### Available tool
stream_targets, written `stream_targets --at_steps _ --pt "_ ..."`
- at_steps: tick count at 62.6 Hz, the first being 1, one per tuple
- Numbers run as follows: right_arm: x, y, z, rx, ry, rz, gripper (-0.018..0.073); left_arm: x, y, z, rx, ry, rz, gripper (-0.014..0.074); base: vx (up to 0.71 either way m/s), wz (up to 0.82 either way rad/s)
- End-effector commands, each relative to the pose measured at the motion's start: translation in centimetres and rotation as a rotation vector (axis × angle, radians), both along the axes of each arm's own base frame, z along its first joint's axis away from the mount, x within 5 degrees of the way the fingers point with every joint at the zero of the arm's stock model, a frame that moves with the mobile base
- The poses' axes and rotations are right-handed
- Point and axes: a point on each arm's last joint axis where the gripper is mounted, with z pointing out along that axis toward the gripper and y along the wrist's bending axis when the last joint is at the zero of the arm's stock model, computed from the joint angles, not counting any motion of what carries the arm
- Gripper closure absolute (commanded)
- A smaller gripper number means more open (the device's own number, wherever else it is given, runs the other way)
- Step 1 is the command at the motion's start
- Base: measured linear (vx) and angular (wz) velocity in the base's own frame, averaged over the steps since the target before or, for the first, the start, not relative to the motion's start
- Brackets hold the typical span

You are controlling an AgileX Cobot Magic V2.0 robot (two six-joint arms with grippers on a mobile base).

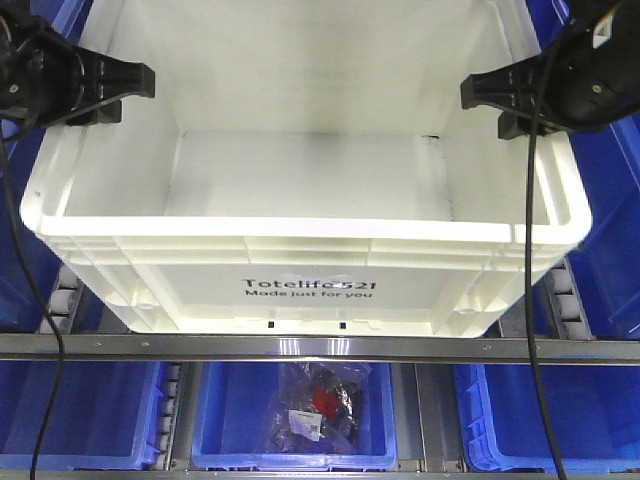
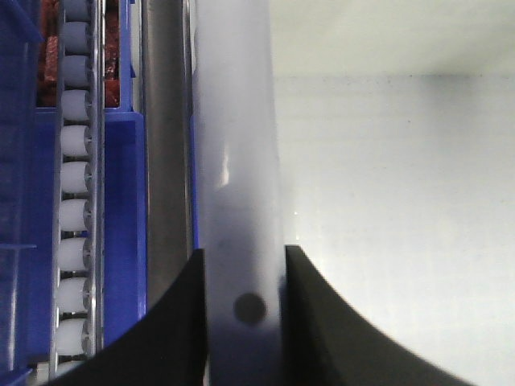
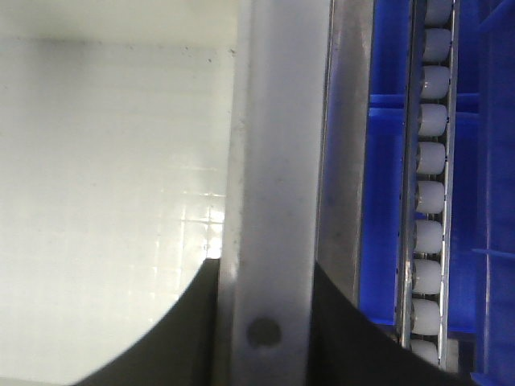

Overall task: Move bin from left to right shelf
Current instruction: 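Close both grippers on the rims and pull the crate toward the robot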

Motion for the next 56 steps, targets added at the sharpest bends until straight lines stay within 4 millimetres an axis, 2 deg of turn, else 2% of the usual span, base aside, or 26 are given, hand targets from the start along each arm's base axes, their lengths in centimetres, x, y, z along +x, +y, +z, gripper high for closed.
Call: stream_targets --at_steps 1,13,21,56 --pt "-1.6 -1.3 2.8 -0.029 -0.196 0.003 0.0564 -1.9 0.1 3.3 -0.026 -0.225 -0.052 0.0603 0.00 0.00" --pt "-4.0 -2.0 1.9 -0.033 -0.180 0.004 0.0564 -4.7 -0.4 2.0 -0.048 -0.214 -0.106 0.0603 0.00 0.00" --pt "-5.1 -2.2 1.3 -0.023 -0.167 0.003 0.0564 -5.6 -0.1 1.5 -0.060 -0.204 -0.096 0.0603 0.00 0.00" --pt "-5.4 -2.3 1.0 -0.026 -0.155 0.003 0.0564 -5.6 -0.1 1.3 -0.057 -0.198 -0.094 0.0603 0.00 0.00"
